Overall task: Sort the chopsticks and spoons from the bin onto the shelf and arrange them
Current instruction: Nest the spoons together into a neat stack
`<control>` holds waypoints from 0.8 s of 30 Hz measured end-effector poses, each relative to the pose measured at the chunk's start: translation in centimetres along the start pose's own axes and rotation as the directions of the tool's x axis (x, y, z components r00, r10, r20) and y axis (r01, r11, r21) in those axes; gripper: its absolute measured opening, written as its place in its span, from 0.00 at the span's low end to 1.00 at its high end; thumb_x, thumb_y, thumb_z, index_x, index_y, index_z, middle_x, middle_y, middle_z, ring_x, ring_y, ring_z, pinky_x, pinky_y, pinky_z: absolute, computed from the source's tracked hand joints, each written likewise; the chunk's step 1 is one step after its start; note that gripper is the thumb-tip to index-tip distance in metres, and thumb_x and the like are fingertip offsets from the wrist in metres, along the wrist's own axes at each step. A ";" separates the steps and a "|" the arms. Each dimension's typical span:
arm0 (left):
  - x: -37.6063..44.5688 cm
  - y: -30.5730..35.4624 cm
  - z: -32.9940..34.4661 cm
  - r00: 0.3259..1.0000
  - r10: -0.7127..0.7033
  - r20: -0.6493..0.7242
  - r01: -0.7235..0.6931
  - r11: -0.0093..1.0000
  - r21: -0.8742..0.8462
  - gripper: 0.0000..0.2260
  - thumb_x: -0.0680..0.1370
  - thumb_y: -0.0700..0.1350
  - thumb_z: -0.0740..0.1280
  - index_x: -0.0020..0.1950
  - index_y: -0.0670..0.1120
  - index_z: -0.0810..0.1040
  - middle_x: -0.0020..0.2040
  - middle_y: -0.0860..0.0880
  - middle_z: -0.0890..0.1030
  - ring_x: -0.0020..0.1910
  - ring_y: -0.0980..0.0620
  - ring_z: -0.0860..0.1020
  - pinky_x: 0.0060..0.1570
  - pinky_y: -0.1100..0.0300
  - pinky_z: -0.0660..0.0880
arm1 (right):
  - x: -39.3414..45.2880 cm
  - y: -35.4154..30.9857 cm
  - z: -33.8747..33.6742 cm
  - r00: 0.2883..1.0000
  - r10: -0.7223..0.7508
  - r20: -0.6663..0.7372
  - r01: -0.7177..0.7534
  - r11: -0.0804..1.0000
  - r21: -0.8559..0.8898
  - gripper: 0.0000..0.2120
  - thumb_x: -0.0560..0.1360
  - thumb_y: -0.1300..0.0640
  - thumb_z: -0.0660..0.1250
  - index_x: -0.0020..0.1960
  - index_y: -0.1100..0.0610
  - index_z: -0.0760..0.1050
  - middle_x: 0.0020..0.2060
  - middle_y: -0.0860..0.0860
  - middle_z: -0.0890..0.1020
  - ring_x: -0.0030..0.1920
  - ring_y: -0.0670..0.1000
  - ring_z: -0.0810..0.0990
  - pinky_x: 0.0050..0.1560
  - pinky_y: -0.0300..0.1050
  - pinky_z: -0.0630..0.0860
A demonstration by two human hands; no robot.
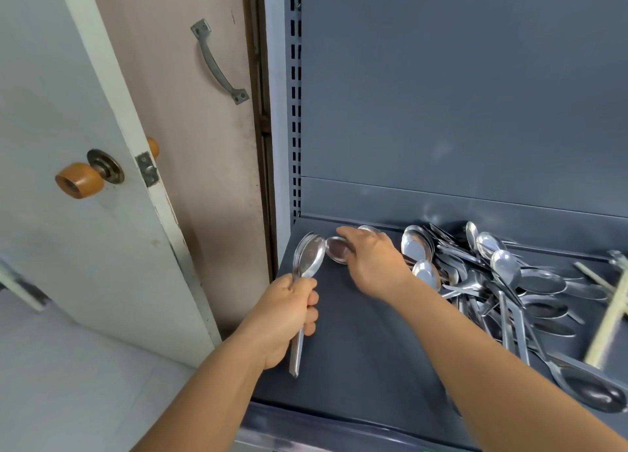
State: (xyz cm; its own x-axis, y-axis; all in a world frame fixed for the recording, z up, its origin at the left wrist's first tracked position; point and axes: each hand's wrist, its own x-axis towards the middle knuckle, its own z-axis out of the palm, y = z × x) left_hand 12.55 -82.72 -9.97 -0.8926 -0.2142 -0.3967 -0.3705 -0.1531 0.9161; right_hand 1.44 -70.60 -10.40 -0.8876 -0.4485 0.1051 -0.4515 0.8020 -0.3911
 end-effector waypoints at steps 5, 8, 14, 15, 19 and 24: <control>0.5 0.1 -0.4 0.999 0.025 -0.027 -0.025 1.000 -0.019 0.09 0.83 0.41 0.53 0.49 0.42 0.71 0.35 0.48 0.67 0.28 0.54 0.63 0.28 0.61 0.62 | 1.5 0.0 0.4 0.999 0.046 0.006 -0.046 0.999 -0.015 0.11 0.74 0.58 0.64 0.55 0.52 0.77 0.49 0.52 0.79 0.54 0.54 0.74 0.49 0.44 0.69; 0.8 0.4 -0.7 0.999 0.034 -0.039 -0.035 0.999 -0.010 0.09 0.83 0.42 0.53 0.49 0.43 0.71 0.35 0.49 0.67 0.29 0.54 0.63 0.29 0.60 0.62 | 1.9 -0.1 -0.3 0.996 0.076 -0.054 -0.067 0.985 0.157 0.06 0.74 0.59 0.66 0.46 0.52 0.80 0.37 0.48 0.80 0.41 0.49 0.76 0.41 0.39 0.70; 1.6 1.1 -0.4 0.999 0.033 -0.044 -0.035 0.998 -0.046 0.09 0.82 0.42 0.54 0.46 0.44 0.71 0.35 0.49 0.68 0.30 0.53 0.65 0.31 0.60 0.65 | 1.9 -1.6 -4.9 0.950 0.177 -0.257 -0.010 0.839 0.544 0.06 0.72 0.58 0.68 0.39 0.49 0.79 0.25 0.40 0.76 0.26 0.39 0.72 0.31 0.27 0.68; 1.7 1.3 -0.2 0.999 0.030 -0.038 -0.032 0.998 -0.059 0.08 0.82 0.42 0.55 0.46 0.44 0.71 0.35 0.48 0.69 0.31 0.53 0.66 0.32 0.60 0.65 | 1.8 -1.9 -5.5 0.946 0.211 -0.247 -0.018 0.793 0.609 0.05 0.72 0.58 0.68 0.38 0.50 0.79 0.25 0.40 0.76 0.26 0.39 0.71 0.32 0.28 0.69; 2.1 2.0 0.8 0.999 0.033 0.002 -0.032 0.995 -0.093 0.09 0.83 0.43 0.55 0.48 0.42 0.72 0.36 0.47 0.74 0.34 0.51 0.72 0.35 0.59 0.71 | 0.8 -2.3 -5.5 0.965 0.264 -0.005 -0.165 0.619 0.768 0.01 0.73 0.61 0.69 0.44 0.59 0.78 0.28 0.48 0.79 0.26 0.43 0.74 0.31 0.35 0.73; 2.0 2.3 2.1 0.994 0.005 0.105 0.009 0.992 -0.127 0.13 0.84 0.46 0.53 0.56 0.42 0.74 0.42 0.43 0.82 0.36 0.47 0.82 0.41 0.53 0.81 | -0.3 -1.7 -3.1 0.948 0.295 0.122 -0.281 0.592 0.755 0.04 0.73 0.61 0.69 0.41 0.58 0.76 0.28 0.51 0.79 0.30 0.48 0.76 0.35 0.40 0.76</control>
State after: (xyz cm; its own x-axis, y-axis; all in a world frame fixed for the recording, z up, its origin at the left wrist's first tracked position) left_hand 9.39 -81.46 -8.48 -0.9164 -0.1124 -0.3842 -0.3427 -0.2760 0.8980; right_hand 2.18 -70.59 -6.94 -0.9633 -0.2366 -0.1269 0.0510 0.3027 -0.9517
